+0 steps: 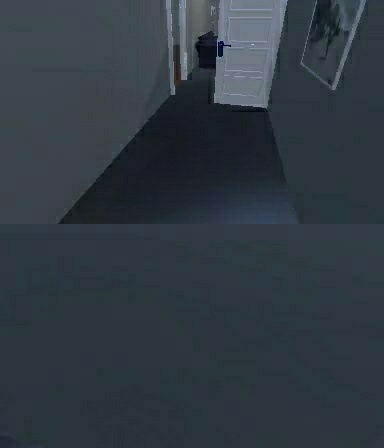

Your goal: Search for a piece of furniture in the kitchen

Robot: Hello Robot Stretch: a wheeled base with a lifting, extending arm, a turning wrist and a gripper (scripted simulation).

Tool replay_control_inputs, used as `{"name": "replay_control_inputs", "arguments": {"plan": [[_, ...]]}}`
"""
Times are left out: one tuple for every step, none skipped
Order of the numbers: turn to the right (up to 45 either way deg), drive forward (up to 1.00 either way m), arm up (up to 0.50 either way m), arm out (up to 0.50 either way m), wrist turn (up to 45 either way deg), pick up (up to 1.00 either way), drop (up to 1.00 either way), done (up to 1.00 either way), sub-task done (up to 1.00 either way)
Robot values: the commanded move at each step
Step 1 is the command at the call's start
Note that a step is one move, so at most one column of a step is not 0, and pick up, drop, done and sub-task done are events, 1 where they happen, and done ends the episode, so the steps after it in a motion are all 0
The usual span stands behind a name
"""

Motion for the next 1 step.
{"name": "replay_control_inputs", "arguments": {"plan": [[0.0, 1.0, 0.0, 0.0, 0.0, 0.0, 0.0, 0.0, 0.0]]}}
